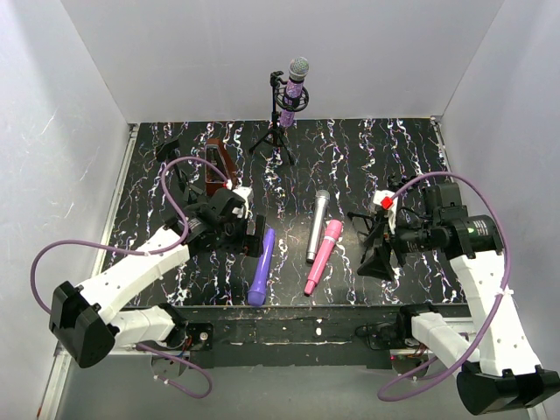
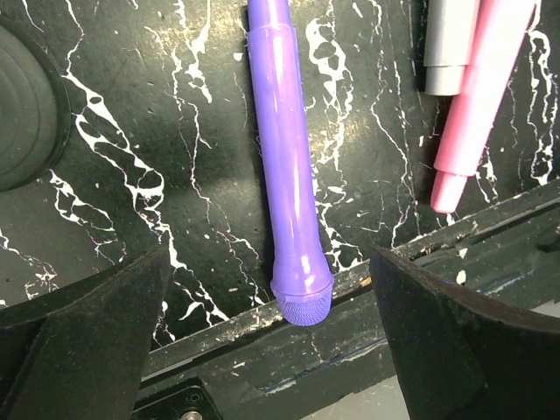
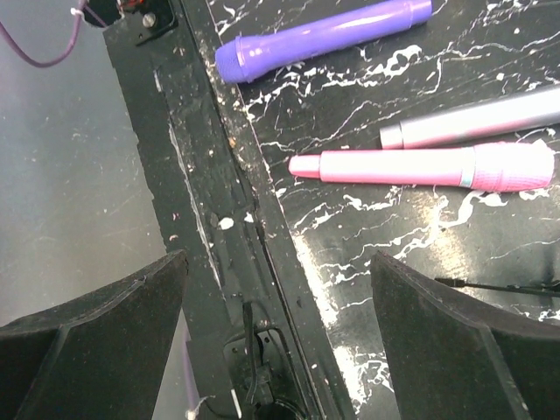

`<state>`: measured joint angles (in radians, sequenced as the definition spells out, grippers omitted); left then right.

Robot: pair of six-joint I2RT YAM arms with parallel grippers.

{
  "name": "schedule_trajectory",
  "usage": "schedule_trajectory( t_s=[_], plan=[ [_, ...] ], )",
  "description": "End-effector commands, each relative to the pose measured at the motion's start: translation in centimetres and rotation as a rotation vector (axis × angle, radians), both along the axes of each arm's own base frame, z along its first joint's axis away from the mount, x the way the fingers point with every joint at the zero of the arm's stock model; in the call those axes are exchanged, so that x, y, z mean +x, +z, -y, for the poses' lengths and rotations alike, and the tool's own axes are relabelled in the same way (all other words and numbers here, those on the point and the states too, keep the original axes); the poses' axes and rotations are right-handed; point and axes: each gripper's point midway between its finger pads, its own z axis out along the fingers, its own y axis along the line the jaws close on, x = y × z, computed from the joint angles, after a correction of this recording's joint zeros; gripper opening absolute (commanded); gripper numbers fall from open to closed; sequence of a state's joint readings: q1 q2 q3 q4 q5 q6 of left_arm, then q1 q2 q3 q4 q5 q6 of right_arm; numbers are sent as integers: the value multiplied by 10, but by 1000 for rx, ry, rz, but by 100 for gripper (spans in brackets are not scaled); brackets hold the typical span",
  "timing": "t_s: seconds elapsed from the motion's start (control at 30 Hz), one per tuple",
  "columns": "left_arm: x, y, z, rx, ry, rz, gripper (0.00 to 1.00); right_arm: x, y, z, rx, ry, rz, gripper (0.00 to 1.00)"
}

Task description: Attach the microphones to the stand

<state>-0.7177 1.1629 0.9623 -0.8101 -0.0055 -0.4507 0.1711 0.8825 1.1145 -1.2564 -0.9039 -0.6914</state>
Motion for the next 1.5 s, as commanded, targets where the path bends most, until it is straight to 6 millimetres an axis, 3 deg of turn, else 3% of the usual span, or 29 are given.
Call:
schedule_trajectory(
  t_s=[0.0,0.3,0.6,0.87,1.2,1.47],
  plan=[
    [12,7,0,32,29,28,98,-1,-7,1,-21,25,35,91],
    [30,-7,12,123,28,-4,98,-2,-8,-2,-2,29,27,92],
    [8,-50,36,201,-17,-119,92,-1,-12,-3,10,29,15,92],
    [-1,-91,35,286,-18,-188,82,-2,-14,-4,14,33,6,92],
    [-9,-117,46,275,-47,-259,61,-3,-16,-3,12,30,5,92],
    [-19,-133,41,291,-55,-305,56,-4,-16,-3,9,29,10,92]
  ],
)
